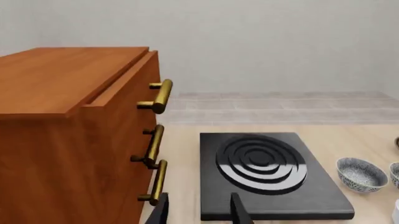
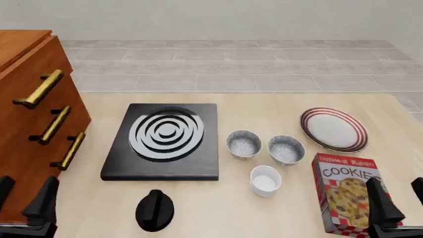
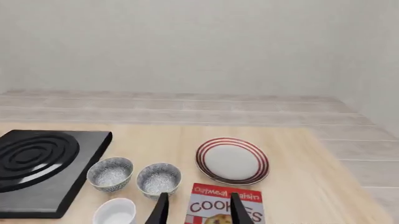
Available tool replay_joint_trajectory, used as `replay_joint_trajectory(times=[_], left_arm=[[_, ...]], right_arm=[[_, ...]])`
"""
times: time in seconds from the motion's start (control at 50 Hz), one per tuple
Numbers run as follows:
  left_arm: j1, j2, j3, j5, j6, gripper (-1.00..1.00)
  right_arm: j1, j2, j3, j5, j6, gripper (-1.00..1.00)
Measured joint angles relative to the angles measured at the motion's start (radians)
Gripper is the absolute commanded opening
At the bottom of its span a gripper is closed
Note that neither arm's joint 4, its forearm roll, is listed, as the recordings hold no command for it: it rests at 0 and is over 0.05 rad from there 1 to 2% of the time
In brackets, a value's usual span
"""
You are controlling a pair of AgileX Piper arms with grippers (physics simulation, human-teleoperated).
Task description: Pick the akita bowl from table center and place it on the plate.
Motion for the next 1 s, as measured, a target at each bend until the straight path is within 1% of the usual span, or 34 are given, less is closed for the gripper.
replay_joint_trajectory(times=[0.16,0.3,0.54,0.72,0.82,1.0], left_arm=[[0.002,-0.018,-0.002,0.010,-0.003,1.00],[0.003,-0.025,-0.002,0.015,-0.005,1.00],[0.003,-0.030,-0.003,0.017,-0.006,1.00],[0.003,-0.031,-0.003,0.018,-0.006,1.00],[0.003,-0.031,-0.003,0.018,-0.006,1.00],[0.003,-0.032,-0.003,0.019,-0.006,1.00]], right_arm=[[0.009,0.007,-0.001,0.001,0.035,1.00],[0.017,0.019,-0.024,0.019,0.028,1.00],[0.019,0.021,-0.120,0.120,0.047,1.00],[0.063,0.098,-0.191,0.164,0.061,1.00],[0.086,0.170,-0.213,0.159,0.055,1.00],[0.125,0.309,-0.277,0.153,0.022,1.00]])
